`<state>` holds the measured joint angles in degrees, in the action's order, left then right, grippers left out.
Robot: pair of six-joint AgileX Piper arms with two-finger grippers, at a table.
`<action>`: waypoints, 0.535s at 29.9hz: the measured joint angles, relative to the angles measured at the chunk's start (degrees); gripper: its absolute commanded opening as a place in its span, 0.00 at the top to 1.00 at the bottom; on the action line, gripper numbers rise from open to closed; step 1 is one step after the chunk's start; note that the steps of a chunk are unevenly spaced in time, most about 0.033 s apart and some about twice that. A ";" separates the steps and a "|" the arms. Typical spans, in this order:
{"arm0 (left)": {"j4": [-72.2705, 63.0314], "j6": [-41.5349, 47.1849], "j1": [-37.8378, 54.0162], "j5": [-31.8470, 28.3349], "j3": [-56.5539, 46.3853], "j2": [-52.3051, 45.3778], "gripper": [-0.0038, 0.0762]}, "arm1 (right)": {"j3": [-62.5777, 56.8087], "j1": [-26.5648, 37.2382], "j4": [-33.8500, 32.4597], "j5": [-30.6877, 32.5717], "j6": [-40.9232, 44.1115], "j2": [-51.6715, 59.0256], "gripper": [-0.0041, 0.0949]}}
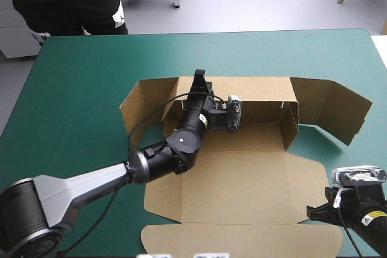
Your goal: Fold the box
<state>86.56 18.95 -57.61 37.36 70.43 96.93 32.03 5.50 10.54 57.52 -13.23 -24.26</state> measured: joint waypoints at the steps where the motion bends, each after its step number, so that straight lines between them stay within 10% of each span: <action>1: 0.13 0.00 0.00 -0.06 -0.03 0.00 0.96 | 0.00 0.00 0.00 0.00 0.00 0.00 0.53; 6: 0.73 0.05 0.00 -0.18 -0.03 0.00 0.96 | 0.00 0.00 0.00 0.00 0.00 0.00 0.17; 16: 0.78 0.05 0.00 -0.18 -0.07 0.00 0.96 | 0.00 0.00 0.08 0.00 0.00 0.00 0.26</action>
<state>87.34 19.00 -57.61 37.17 70.36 96.93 32.03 5.50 10.62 57.52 -13.23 -24.26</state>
